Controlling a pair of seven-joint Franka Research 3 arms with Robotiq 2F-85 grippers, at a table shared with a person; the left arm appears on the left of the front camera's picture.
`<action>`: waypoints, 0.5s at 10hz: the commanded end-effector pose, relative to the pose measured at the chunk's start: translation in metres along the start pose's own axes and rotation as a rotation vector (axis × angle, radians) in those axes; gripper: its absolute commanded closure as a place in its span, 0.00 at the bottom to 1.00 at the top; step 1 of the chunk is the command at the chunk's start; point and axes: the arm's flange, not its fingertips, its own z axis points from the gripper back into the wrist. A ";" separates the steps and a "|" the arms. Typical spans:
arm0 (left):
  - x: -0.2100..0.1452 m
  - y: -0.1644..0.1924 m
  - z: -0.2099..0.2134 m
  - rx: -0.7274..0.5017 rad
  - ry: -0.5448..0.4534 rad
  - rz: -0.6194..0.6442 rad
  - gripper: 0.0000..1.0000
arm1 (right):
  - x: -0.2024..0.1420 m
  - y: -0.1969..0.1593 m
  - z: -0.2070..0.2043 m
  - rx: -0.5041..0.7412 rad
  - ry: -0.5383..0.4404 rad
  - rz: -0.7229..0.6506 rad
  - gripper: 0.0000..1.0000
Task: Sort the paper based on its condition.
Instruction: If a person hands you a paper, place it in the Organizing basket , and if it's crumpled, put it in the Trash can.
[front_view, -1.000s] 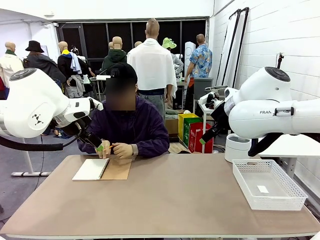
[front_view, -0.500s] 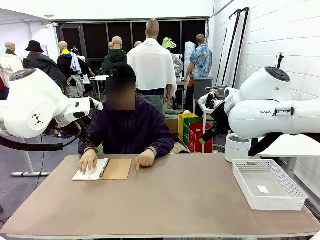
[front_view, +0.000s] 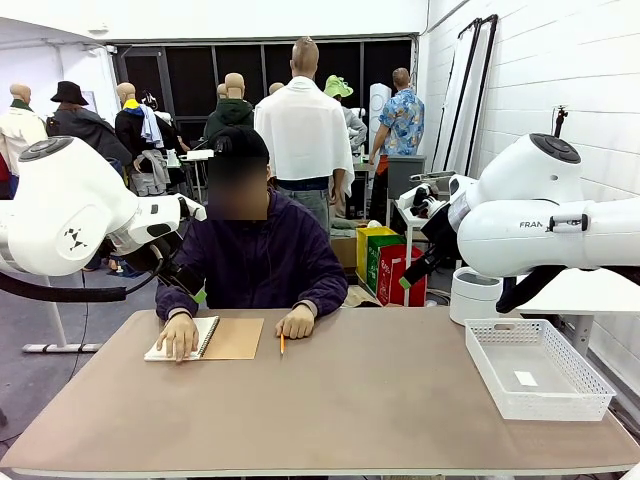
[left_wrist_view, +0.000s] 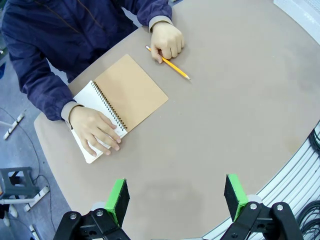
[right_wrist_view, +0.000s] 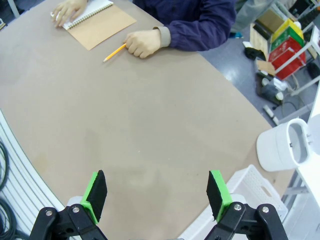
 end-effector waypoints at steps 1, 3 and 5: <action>-0.001 0.000 0.000 0.000 0.004 0.000 0.00 | -0.001 -0.001 0.000 0.006 0.004 0.001 0.00; -0.001 0.000 0.000 0.000 0.004 0.000 0.00 | -0.001 -0.001 0.000 0.006 0.004 0.001 0.00; -0.001 0.000 0.000 0.000 0.004 0.000 0.00 | -0.001 -0.001 0.000 0.006 0.004 0.001 0.00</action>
